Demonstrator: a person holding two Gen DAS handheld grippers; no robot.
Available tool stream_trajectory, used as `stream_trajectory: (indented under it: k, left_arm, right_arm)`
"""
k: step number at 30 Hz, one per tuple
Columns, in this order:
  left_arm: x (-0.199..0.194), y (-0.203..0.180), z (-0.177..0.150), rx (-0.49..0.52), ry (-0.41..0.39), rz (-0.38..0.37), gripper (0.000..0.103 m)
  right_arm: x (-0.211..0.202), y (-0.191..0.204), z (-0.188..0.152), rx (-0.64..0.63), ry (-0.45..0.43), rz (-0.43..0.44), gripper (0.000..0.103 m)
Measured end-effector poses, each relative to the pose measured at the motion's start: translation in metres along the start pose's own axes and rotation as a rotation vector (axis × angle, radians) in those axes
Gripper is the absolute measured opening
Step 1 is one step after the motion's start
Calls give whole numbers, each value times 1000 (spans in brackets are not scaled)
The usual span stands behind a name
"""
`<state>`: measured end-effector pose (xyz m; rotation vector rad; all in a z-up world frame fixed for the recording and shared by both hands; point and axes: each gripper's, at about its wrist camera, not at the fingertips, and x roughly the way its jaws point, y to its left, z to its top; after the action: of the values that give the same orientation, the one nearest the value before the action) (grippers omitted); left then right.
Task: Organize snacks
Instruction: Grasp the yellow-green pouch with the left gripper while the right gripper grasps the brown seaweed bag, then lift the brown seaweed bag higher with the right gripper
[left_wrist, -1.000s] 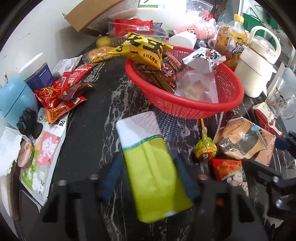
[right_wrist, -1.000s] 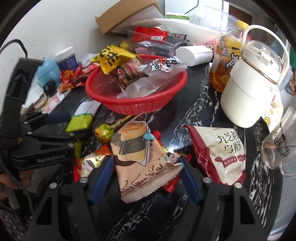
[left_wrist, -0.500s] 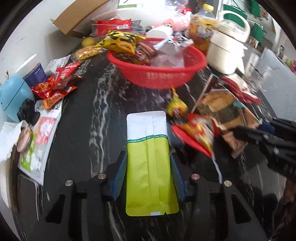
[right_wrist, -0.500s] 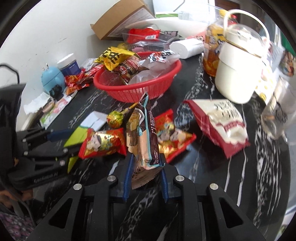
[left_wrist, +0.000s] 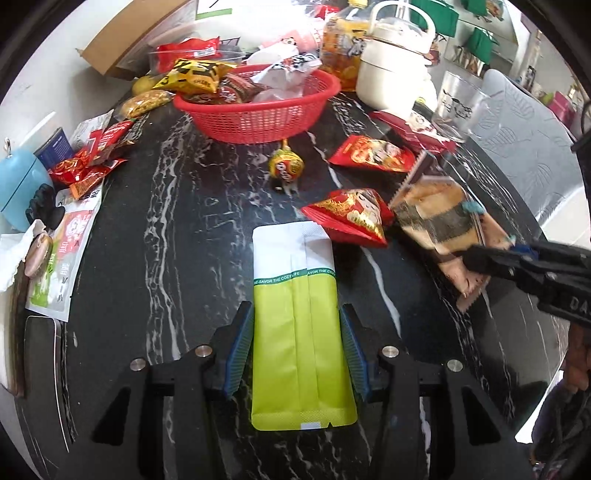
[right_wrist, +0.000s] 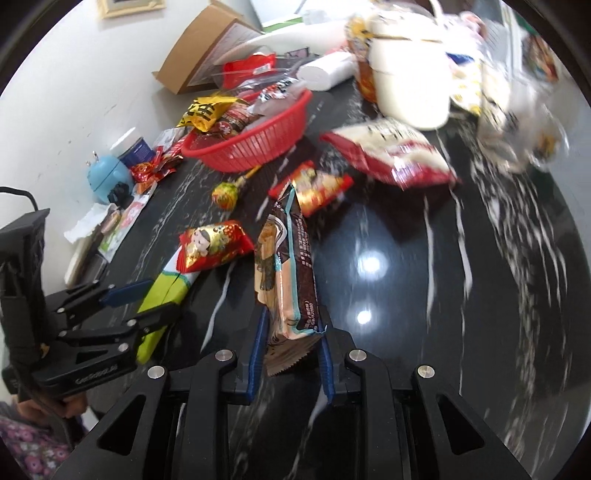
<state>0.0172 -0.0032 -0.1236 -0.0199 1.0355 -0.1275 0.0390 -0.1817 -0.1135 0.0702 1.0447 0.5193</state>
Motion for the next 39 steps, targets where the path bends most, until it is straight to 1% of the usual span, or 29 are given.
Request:
stream_trajectory:
  k: [3,6,9,10,12,14,16,18,21,23,25,29,32,36,39]
  left_arm:
    - [-1,-4,-1,10,1,-5,46]
    - [-1,-7,-2,23,0,4,46]
    - [-1,-8,-2,32,-3,17,46]
    - [0,-8,-2,33,-3,19,46]
    - [0,-9,-1,34,-3,23,47]
    - [0,-8,-1,28,-4,31,47]
    - [0,-6,-1,19,-5,34,47]
    - [-1,-4,-2,10,-6,38,47]
    - [-1,0,-2,0,-7,40,47]
    - [-1,2,-3,-2,-9,36,47]
    - [-1,2,-3,3,-13,34,47]
    - [-2,3,-3,1,-14,22,45]
    - [-3,8,-2,-19,-8,-7,44]
    - [-5,11,-4,-25,-6,-4,43]
    - [-7,13,-6,-32,-7,5,43]
  right_arm:
    - [-7,-4,-12,52,6,17,25]
    - [-13,-5,-22,74,-1,1,28]
    - [-13,-5,-25,66,-10,-59,38]
    - [-11,-4,-25,61,-6,-72,44]
    - [-9,-4,-25,56,-2,-94,51]
    - [-8,0,-24,21,-9,-125,57]
    - [-6,4,-22,-17,-14,-172,68]
    - [-3,9,-19,-62,-17,-224,70]
    - [2,13,-14,-127,-18,-291,80]
    - [5,15,-11,-160,-19,-318,81]
    - [8,15,-8,-186,-18,-345,87]
    - [11,16,-2,-243,-21,-398,89]
    - [13,16,1,-293,-17,-394,92]
    - [21,12,8,-335,12,-322,92]
    - [27,5,17,-331,45,-274,92]
